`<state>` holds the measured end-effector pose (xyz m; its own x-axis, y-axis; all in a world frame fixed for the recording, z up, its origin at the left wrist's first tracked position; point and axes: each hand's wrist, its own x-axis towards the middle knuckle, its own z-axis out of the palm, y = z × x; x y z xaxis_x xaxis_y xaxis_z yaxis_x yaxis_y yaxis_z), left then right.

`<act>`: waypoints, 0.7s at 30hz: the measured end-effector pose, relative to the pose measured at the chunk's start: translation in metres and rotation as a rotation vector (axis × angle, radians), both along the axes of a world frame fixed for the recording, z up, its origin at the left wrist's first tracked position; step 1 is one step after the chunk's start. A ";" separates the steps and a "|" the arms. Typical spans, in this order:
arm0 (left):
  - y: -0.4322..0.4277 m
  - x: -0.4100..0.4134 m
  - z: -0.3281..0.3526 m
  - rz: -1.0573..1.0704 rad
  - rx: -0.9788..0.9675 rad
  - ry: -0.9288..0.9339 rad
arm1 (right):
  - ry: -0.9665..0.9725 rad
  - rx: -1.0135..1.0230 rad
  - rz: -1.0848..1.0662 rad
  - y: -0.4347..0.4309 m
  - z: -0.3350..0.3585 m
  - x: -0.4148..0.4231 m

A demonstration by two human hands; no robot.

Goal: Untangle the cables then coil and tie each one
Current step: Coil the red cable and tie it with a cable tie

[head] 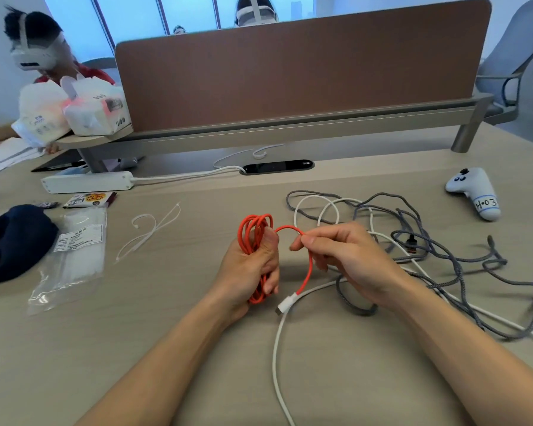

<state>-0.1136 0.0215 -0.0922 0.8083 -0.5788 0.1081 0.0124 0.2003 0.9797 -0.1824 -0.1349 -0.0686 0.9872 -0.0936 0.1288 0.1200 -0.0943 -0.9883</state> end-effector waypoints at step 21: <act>-0.001 -0.001 -0.003 -0.015 0.357 -0.400 | -0.265 -0.183 -0.228 0.015 -0.005 -0.001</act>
<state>-0.1145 0.0209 -0.0947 0.7354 -0.6474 0.2002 -0.3754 -0.1433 0.9157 -0.1829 -0.1196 -0.0741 0.8738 -0.2588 0.4116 0.3245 -0.3200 -0.8901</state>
